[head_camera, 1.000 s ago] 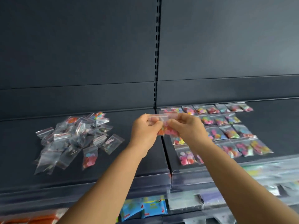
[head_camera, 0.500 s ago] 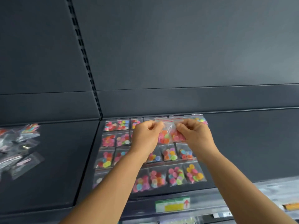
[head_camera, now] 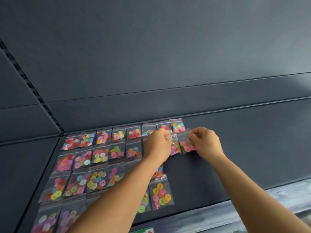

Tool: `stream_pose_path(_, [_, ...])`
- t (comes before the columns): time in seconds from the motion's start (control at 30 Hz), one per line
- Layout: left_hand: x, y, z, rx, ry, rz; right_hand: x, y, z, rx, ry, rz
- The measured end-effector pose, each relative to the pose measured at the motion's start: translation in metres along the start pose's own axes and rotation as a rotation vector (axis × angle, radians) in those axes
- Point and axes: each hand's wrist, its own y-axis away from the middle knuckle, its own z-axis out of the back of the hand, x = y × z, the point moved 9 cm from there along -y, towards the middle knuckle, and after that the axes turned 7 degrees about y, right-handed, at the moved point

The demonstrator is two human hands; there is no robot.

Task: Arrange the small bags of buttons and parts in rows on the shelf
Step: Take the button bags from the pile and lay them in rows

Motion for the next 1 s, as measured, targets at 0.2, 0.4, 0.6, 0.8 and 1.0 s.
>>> stream_pose_path(0.2, [-0.015,-0.004,-0.007,-0.046,-0.314,-0.171,-0.002,-0.01,-0.007,0.031,0.149,0.035])
stream_pose_path(0.4, [-0.022,0.01,-0.029,0.125,-0.422,-0.378,0.021,0.004,-0.018,0.15,0.386,0.397])
stream_pose_path(0.6, [-0.014,0.012,-0.032,0.168,-0.493,-0.356,0.024,0.007,-0.022,0.147,0.365,0.378])
stream_pose_path(0.8, [-0.015,0.01,-0.03,0.153,-0.501,-0.373,0.027,0.005,-0.024,0.128,0.401,0.348])
stream_pose_path(1.0, [-0.017,0.009,-0.03,0.163,-0.511,-0.373,0.031,0.007,-0.025,0.137,0.442,0.374])
